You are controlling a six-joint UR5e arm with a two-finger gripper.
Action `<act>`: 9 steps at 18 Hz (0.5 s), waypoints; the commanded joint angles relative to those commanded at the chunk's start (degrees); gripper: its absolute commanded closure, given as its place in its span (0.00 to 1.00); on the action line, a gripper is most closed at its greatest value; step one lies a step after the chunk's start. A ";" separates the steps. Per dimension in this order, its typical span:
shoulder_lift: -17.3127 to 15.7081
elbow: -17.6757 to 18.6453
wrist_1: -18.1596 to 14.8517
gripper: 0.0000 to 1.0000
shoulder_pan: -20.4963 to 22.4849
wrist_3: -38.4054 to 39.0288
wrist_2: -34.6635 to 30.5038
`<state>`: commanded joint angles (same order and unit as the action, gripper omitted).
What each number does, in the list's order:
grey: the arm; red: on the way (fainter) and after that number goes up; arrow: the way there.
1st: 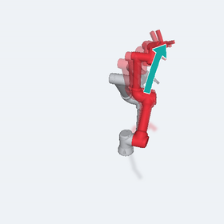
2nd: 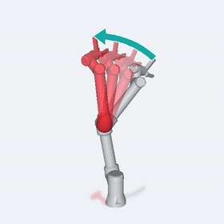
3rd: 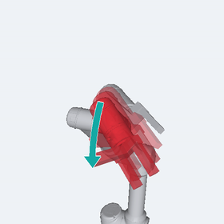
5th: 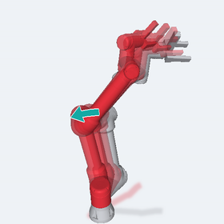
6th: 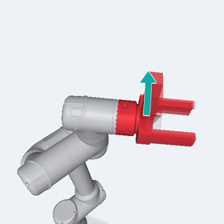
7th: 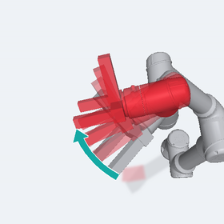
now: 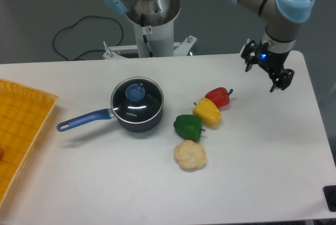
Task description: Open the lid
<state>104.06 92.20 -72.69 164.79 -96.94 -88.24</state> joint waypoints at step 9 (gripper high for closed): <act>-0.62 0.61 -0.09 0.00 0.35 0.44 0.26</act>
<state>103.45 92.81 -72.77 165.14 -96.50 -87.98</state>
